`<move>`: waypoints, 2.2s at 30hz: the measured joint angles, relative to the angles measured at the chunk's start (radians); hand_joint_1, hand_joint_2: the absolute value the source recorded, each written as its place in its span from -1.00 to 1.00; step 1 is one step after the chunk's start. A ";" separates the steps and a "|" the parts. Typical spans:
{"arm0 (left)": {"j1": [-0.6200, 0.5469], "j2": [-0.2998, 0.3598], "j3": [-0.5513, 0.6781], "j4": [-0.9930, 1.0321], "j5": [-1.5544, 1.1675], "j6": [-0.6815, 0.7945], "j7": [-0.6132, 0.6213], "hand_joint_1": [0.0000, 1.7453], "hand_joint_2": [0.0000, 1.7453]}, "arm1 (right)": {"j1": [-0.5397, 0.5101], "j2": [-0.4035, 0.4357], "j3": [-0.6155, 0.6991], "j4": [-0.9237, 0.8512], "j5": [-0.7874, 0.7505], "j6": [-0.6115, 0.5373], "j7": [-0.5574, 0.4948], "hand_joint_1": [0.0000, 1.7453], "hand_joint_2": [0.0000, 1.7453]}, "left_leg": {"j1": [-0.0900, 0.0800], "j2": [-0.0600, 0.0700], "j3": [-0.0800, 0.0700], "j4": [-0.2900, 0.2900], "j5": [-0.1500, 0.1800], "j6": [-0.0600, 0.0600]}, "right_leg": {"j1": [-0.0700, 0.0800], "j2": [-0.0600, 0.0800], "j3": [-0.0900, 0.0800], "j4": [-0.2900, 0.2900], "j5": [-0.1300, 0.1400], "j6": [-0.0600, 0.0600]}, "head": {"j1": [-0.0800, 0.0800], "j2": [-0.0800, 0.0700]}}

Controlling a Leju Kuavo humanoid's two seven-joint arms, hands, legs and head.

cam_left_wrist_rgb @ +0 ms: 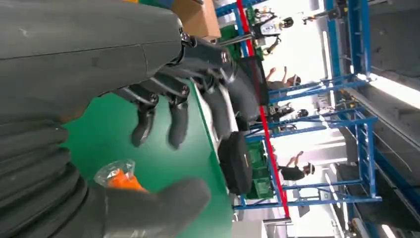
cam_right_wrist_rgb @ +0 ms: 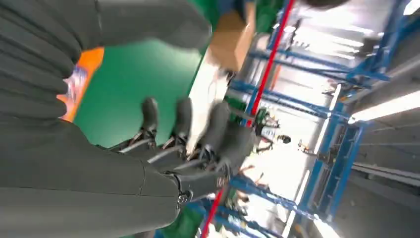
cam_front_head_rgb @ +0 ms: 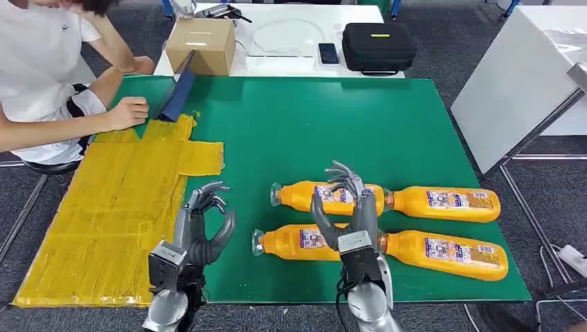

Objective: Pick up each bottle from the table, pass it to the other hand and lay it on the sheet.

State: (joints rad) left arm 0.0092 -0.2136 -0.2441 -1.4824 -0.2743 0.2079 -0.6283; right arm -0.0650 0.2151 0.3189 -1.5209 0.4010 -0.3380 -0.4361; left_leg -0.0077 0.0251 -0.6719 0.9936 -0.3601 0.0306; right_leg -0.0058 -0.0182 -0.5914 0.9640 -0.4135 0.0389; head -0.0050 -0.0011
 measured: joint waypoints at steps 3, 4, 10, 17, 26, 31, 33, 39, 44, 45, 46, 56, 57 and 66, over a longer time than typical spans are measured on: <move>0.000 0.003 0.005 0.000 0.003 -0.001 0.006 -1.00 1.00 | -0.020 -0.019 0.000 0.003 0.026 -0.006 0.018 -1.00 1.00 | 0.000 0.000 0.000 0.000 0.000 0.000 | 0.000 0.000 0.000 0.000 0.000 0.000 | 0.000 0.000; 0.000 0.004 0.006 0.000 0.004 -0.001 0.008 -1.00 1.00 | -0.024 -0.023 0.000 0.005 0.029 -0.008 0.021 -1.00 1.00 | 0.000 0.000 0.000 0.000 0.000 0.000 | 0.000 0.000 0.000 0.000 0.000 0.000 | 0.000 0.000; -0.003 0.005 0.022 0.000 0.011 -0.011 0.030 -1.00 1.00 | -0.056 -0.057 0.000 0.013 0.137 -0.019 0.096 -1.00 1.00 | 0.000 0.000 0.000 0.000 0.000 0.000 | 0.000 0.000 0.001 0.000 0.000 0.000 | 0.000 0.000; -0.016 0.005 0.043 0.009 0.001 -0.033 0.060 -1.00 1.00 | -0.157 -0.114 0.003 0.115 0.440 -0.016 0.263 -1.00 1.00 | 0.000 0.000 0.000 0.000 0.001 0.001 | 0.000 0.000 0.001 0.000 0.001 0.001 | 0.000 0.000; -0.028 0.005 0.056 0.012 -0.001 -0.047 0.067 -1.00 1.00 | -0.229 -0.154 0.025 0.246 0.547 -0.003 0.301 -1.00 1.00 | 0.000 0.000 -0.001 0.000 0.001 0.001 | 0.000 0.000 0.001 0.000 0.001 0.001 | 0.000 0.000; -0.033 0.005 0.058 0.012 -0.010 -0.061 0.068 -1.00 1.00 | -0.254 -0.174 0.047 0.309 0.642 0.014 0.335 -1.00 1.00 | 0.000 0.000 -0.002 0.000 0.001 0.001 | 0.000 0.000 0.001 0.000 0.001 0.001 | 0.000 0.000; -0.033 0.005 0.057 0.012 -0.011 -0.063 0.069 -1.00 1.00 | -0.270 -0.181 0.061 0.348 0.681 0.026 0.352 -1.00 1.00 | 0.000 0.000 -0.002 0.000 0.001 0.001 | 0.000 0.000 0.001 0.000 0.001 0.001 | 0.000 0.000; -0.033 0.005 0.057 0.012 -0.011 -0.073 0.071 -1.00 1.00 | -0.304 -0.205 0.095 0.451 0.728 0.060 0.369 -1.00 1.00 | 0.000 0.000 -0.002 0.000 0.001 0.001 | 0.000 0.000 0.001 0.000 0.001 0.001 | 0.000 0.000; -0.033 0.005 0.056 0.012 -0.012 -0.077 0.071 -1.00 1.00 | -0.334 -0.217 0.112 0.521 0.754 0.083 0.391 -1.00 1.00 | 0.000 0.000 -0.002 0.000 0.001 0.001 | 0.000 0.000 0.001 0.000 0.001 0.001 | 0.000 0.000; -0.033 0.005 0.056 0.012 -0.012 -0.078 0.071 -1.00 1.00 | -0.343 -0.217 0.115 0.535 0.764 0.083 0.401 -1.00 1.00 | 0.000 0.000 -0.002 0.000 0.001 0.001 | 0.000 0.000 0.001 0.000 0.001 0.001 | 0.000 0.000; -0.033 0.005 0.056 0.012 -0.011 -0.081 0.071 -1.00 1.00 | -0.352 -0.219 0.118 0.552 0.771 0.082 0.409 -1.00 1.00 | 0.000 0.000 -0.002 0.000 0.001 0.001 | 0.000 0.000 0.001 0.000 0.001 0.001 | 0.000 0.000; -0.036 0.005 0.056 0.026 -0.008 -0.089 0.071 -1.00 1.00 | -0.406 -0.224 0.122 0.682 0.795 0.067 0.436 -1.00 1.00 | 0.000 0.000 -0.002 0.000 0.001 0.001 | 0.000 0.000 0.001 0.000 0.001 0.001 | 0.000 0.000; -0.036 0.005 0.056 0.027 -0.008 -0.089 0.071 -1.00 1.00 | -0.408 -0.224 0.122 0.688 0.795 0.067 0.436 -1.00 1.00 | 0.000 0.000 -0.002 0.000 0.001 0.001 | 0.000 0.000 0.001 0.000 0.001 0.001 | 0.000 0.000; -0.038 0.005 0.056 0.030 -0.007 -0.093 0.071 -1.00 1.00 | -0.420 -0.227 0.122 0.718 0.802 0.061 0.449 -1.00 1.00 | 0.000 0.000 -0.002 0.000 0.001 0.001 | 0.000 0.000 0.001 0.000 0.001 0.001 | 0.000 0.000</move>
State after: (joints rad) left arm -0.0290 -0.2083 -0.1877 -1.4523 -0.2812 0.1145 -0.5577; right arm -0.4846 -0.0115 0.4410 -0.8034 1.2028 -0.2769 0.0129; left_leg -0.0081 0.0250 -0.6735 0.9940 -0.3594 0.0314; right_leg -0.0059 -0.0182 -0.5906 0.9641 -0.4125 0.0401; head -0.0053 -0.0008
